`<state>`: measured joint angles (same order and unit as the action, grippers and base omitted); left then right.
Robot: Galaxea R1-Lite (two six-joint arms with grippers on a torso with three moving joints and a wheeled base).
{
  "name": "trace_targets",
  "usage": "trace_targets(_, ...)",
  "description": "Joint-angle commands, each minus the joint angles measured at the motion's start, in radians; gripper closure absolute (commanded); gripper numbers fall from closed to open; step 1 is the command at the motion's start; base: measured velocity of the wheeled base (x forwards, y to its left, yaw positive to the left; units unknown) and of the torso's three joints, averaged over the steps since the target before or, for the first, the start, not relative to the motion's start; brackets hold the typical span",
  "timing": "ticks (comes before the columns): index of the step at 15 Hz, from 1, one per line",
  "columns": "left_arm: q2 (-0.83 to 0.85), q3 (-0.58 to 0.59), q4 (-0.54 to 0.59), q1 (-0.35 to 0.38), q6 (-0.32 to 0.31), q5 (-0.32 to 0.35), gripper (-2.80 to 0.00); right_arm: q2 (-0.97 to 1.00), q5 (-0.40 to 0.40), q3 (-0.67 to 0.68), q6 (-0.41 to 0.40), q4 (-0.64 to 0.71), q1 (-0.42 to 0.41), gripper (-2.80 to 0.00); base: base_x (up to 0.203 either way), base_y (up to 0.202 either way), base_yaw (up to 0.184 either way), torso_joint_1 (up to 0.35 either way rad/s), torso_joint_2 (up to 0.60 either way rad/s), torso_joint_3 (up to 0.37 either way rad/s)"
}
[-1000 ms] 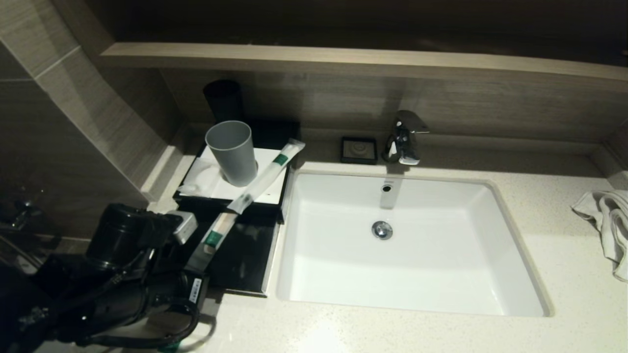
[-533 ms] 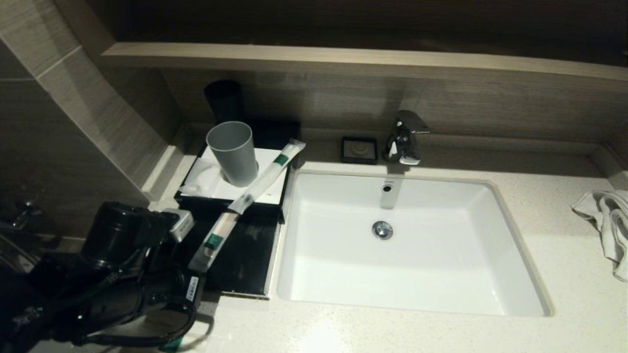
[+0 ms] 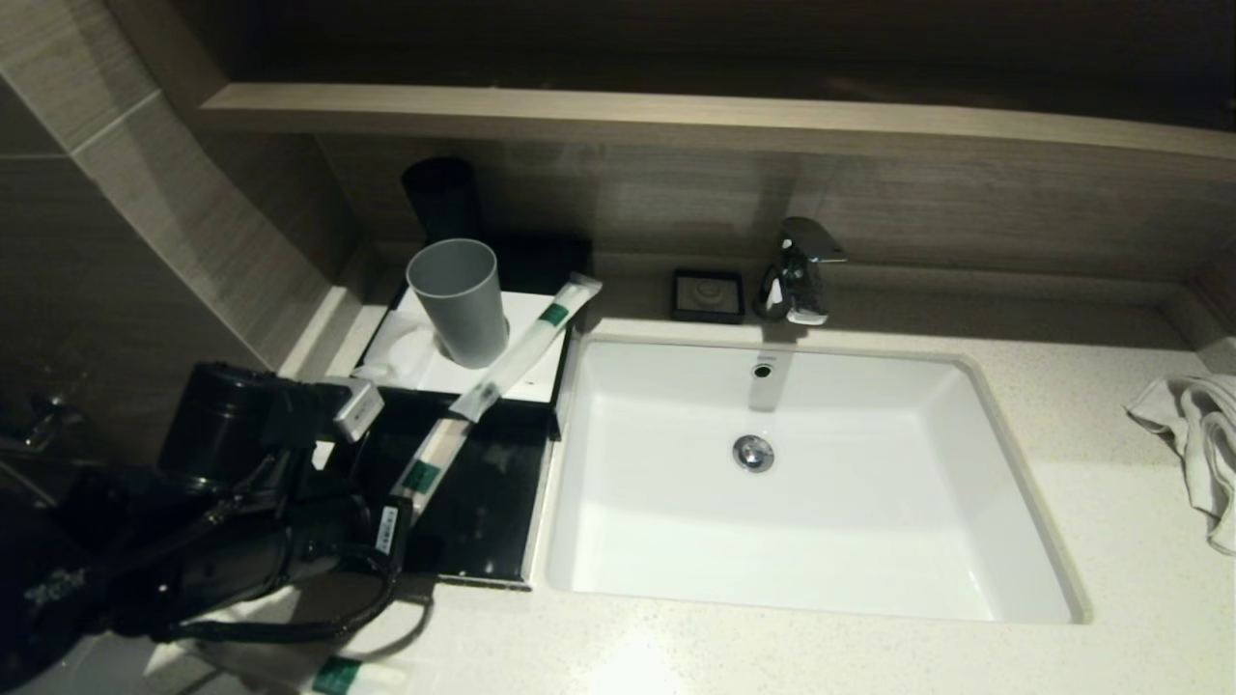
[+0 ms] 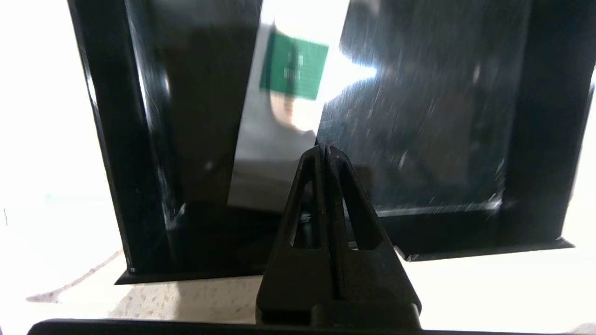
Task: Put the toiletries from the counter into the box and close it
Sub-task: Open the drawer, then pick up the bathroom toiletry
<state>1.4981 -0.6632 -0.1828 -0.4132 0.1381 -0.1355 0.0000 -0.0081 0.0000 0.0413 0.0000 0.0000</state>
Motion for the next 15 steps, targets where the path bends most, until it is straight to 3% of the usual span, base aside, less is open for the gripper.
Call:
trace_targets(1,-0.001,-0.025,-0.004,0.001,0.025,-0.001,0.00,0.000,0.000,0.000,0.002,0.000,0.000,0.00,0.000,0.000,0.000,0.000,0.00,0.000)
trace_targets(4,-0.007,-0.056,-0.005,0.001,0.055,-0.001,0.00,0.000,0.000,0.000,0.002,0.000,0.000,0.00,0.000,0.000,0.000,0.000,0.00,0.000)
trace_targets(15,-0.083,-0.061,-0.006,0.026,0.057,-0.006,0.00,0.000,0.000,0.000,0.000,0.000,0.000,0.00,0.000,0.000,0.000,0.000,0.00,0.000)
